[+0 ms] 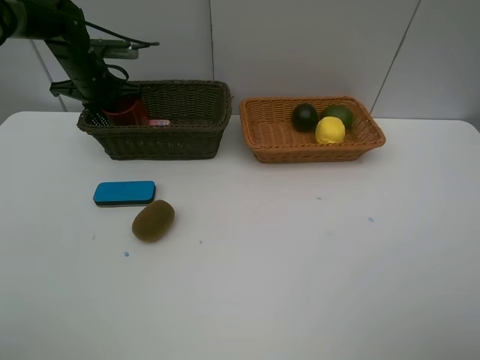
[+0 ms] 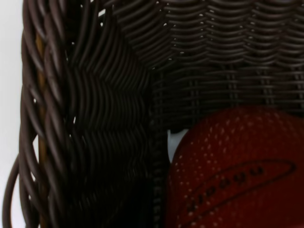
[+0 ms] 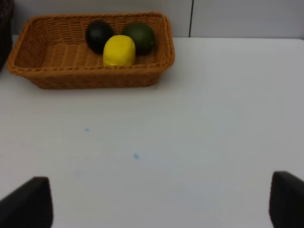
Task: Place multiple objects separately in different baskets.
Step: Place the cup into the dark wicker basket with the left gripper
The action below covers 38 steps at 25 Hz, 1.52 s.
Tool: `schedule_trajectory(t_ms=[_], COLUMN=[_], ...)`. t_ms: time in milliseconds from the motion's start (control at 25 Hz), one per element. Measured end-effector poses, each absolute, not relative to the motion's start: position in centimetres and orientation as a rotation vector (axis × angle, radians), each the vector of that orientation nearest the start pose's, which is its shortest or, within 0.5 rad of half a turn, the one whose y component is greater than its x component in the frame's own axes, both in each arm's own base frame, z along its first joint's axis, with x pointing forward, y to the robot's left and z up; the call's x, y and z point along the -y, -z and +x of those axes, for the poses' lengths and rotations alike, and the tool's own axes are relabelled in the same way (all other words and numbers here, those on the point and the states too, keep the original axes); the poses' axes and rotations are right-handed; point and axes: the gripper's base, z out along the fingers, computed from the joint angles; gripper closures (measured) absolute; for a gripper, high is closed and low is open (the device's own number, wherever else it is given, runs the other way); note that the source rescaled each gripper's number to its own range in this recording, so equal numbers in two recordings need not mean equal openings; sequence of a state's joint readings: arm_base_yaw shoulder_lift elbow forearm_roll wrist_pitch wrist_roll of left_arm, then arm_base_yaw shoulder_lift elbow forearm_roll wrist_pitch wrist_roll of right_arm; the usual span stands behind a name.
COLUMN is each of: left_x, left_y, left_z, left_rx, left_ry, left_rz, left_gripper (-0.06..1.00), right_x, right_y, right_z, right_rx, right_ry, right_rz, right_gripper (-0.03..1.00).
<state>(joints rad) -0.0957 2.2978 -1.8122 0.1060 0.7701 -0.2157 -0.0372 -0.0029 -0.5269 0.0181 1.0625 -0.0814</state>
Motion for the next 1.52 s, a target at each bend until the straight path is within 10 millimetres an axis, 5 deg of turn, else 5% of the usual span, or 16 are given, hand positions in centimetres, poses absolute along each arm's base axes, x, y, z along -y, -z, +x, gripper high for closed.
schedule_trajectory(t_ms=[1320,1440,1520], left_x=[3.94,3.94,4.00], left_y=[-14.58,-14.58,-14.58], left_z=[48.64,48.65,48.65], left_rx=[-2.773,-2.773,-2.773], left_ry=[-0.042,-0.043,-0.031], left_rz=[-0.131,-0.128,-0.137], left_gripper=[0.90,0.72,0.43], right_x=[-0.18,-0.18,-0.18], right_y=[-28.45,-28.45,-28.45], right_z=[-0.86,-0.86,-0.86], right_rx=[-2.016,-2.016,-2.016], right_ry=[0.054,0.054,0.054], right_rz=[-0.046,-0.046,-0.046], right_gripper=[-0.03,-0.03,-0.03])
